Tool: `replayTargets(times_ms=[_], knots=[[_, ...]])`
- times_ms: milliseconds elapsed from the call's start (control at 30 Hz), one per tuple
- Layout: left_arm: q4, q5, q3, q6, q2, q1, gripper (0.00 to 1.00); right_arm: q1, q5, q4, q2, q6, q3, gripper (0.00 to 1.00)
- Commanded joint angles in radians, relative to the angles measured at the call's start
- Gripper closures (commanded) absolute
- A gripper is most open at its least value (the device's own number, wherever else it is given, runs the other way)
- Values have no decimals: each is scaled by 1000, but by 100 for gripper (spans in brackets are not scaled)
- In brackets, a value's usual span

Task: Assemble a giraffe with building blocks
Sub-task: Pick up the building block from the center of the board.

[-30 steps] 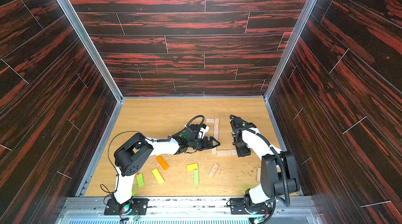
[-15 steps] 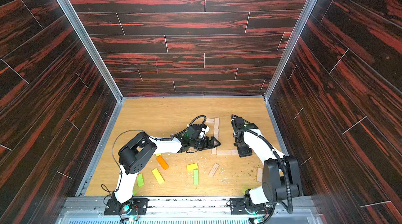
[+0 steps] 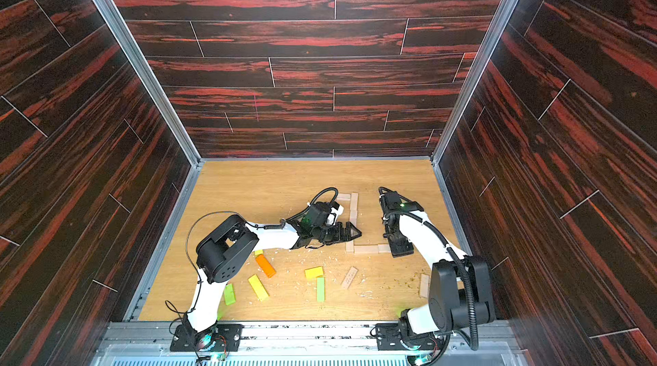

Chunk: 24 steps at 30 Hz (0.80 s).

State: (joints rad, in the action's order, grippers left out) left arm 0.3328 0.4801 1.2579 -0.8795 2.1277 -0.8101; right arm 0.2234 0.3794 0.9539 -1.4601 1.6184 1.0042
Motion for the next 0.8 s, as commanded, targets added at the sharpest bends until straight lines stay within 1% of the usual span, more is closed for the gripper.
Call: replayTargets(times_ms=[0, 400, 567, 767], knots=[[-14, 7, 20, -2, 21, -7, 1, -4, 18, 32, 32, 3, -17, 36], [-15, -4, 13, -3, 7, -6, 1, -10, 24, 40, 43, 2, -20, 36], [-26, -21, -6, 6, -45, -5, 1, -12, 32, 53, 50, 1, -9, 36], [-25, -41, -63, 1, -146, -3, 0, -12, 52, 85, 71, -8, 8, 36]])
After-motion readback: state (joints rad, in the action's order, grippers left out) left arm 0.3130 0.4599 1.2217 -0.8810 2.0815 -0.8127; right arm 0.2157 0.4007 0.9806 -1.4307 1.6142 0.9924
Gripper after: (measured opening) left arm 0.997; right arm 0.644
